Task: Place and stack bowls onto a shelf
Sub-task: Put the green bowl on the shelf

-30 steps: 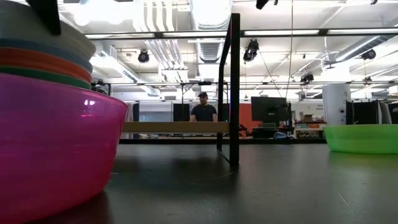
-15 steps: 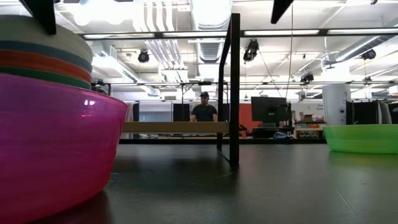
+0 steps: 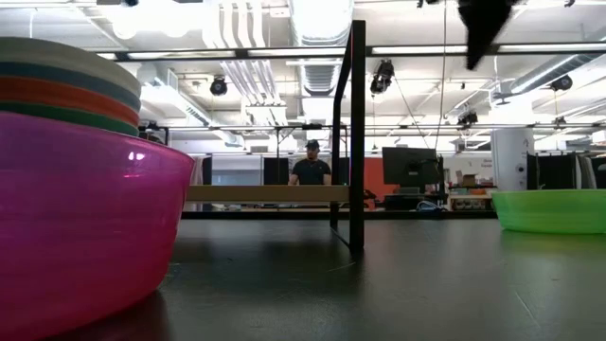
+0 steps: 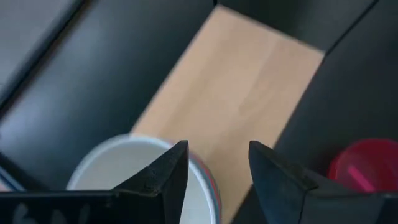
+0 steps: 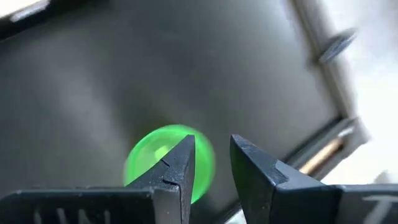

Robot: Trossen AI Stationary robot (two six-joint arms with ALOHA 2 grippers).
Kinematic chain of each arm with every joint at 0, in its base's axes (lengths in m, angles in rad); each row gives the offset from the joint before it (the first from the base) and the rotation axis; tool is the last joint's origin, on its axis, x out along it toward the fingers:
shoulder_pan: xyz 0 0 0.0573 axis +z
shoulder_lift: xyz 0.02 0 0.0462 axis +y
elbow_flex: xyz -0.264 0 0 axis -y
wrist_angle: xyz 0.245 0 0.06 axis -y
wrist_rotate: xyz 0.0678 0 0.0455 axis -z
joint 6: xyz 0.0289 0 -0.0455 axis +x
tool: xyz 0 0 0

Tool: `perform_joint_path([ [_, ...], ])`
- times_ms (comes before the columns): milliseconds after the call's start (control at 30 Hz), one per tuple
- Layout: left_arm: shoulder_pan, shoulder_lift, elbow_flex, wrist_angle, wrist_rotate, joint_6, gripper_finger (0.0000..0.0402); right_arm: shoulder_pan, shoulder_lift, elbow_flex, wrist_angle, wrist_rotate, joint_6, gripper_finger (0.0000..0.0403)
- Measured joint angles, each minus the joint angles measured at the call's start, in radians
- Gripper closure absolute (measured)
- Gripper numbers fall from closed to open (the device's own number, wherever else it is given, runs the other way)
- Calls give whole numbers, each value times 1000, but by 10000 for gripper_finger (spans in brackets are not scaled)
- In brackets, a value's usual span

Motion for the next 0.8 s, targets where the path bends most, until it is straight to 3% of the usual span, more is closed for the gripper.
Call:
perform_joint_path([
  [200, 0, 0, 21, 15, -104, 55, 251, 0, -68, -194, 127, -196, 122, 312],
  [433, 0, 0, 31, 27, -150, 112, 253, 0, -64, -359, 178, -250, 195, 313],
  [667, 0, 0, 41, 30, -155, 148, 254, 0, -64, -494, 377, -300, 200, 342],
  [800, 0, -1, 41, 29, -154, 158, 254, 0, -64, -541, 447, -336, 207, 333],
])
